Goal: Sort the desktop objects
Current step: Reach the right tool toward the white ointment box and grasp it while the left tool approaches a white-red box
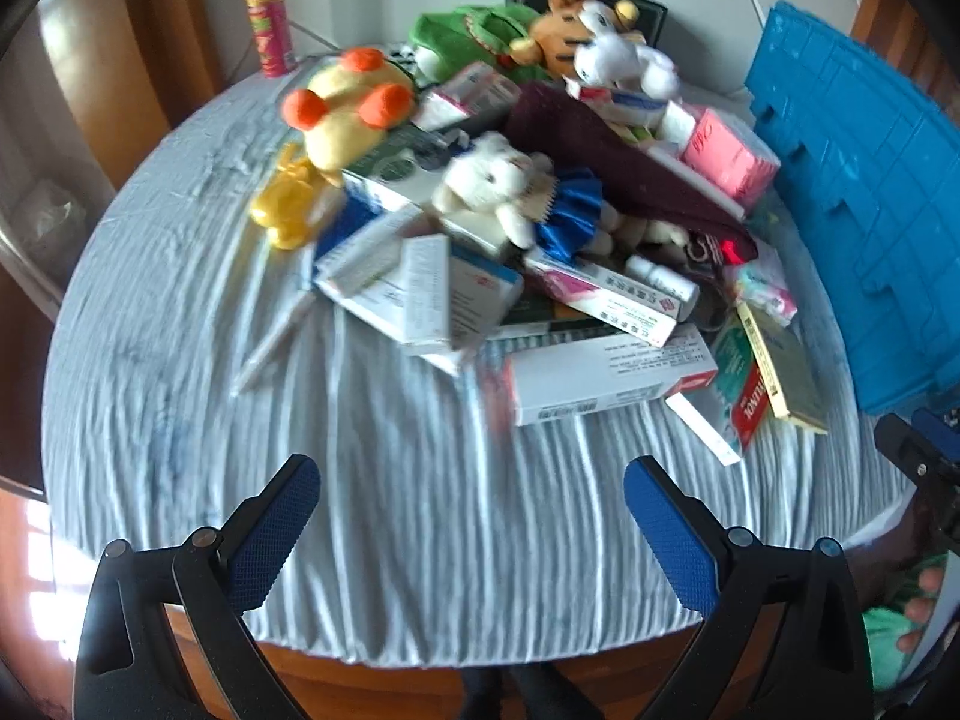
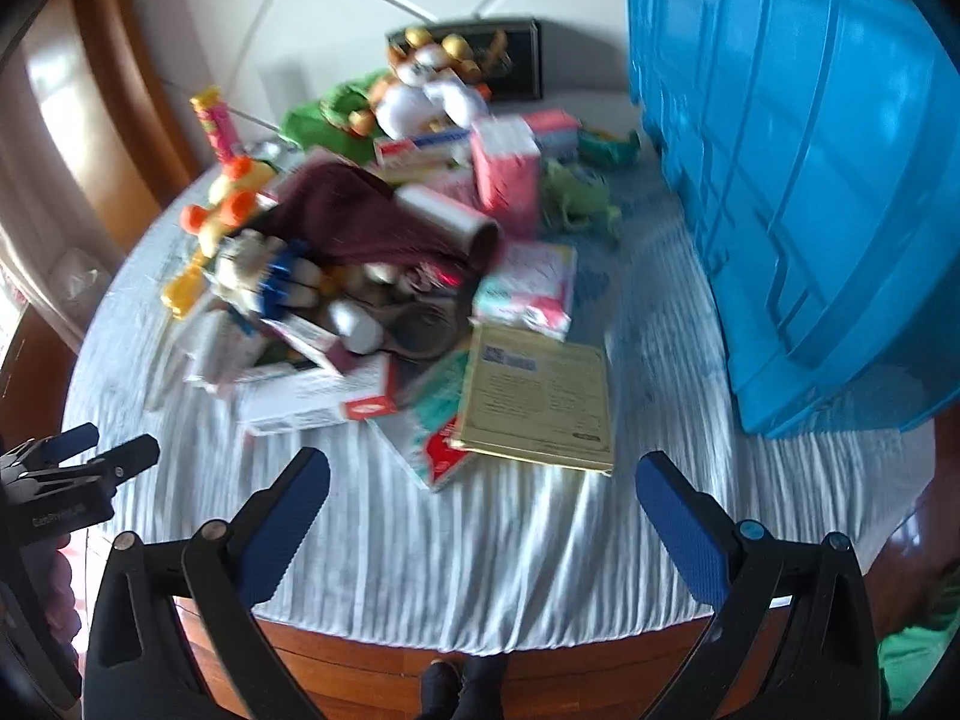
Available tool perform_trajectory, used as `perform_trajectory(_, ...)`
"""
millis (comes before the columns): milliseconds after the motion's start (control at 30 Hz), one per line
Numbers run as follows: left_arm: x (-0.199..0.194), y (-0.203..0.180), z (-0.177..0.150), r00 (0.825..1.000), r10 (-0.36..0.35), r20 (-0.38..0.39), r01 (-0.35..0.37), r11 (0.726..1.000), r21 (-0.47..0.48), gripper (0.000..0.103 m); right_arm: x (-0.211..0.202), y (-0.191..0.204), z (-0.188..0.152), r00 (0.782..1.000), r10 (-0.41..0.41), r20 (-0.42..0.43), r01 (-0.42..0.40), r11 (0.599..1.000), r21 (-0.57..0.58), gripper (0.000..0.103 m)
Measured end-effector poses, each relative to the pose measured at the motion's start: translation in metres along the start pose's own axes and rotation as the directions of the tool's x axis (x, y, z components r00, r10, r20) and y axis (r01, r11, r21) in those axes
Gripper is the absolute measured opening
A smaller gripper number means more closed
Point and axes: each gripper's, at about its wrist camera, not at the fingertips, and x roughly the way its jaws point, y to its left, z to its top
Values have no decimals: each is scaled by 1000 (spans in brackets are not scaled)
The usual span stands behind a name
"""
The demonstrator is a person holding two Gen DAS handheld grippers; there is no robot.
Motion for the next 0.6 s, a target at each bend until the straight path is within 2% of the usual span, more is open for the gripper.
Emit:
perform_trajectory(167, 36, -35, 13, 1000, 4, -9, -3, 997, 75, 101, 37, -26, 3, 999, -1, -51, 2, 1000, 24, 103)
perform_trajectory(367, 65, -52, 27, 999, 5, -37, 1, 989, 146, 101, 62, -34, 4, 996, 7, -90, -2, 998, 60, 103)
perform_trajectory(467, 77, -60, 31, 999, -9, -40, 17, 978, 208, 101, 67, -33, 3, 996, -11, -92, 18, 997, 78, 103)
perform_trajectory(600, 89, -72, 30, 998, -36, -57, 52, 950, 309, 101, 69, -32, -2, 996, -28, -85, 40, 990, 135, 103)
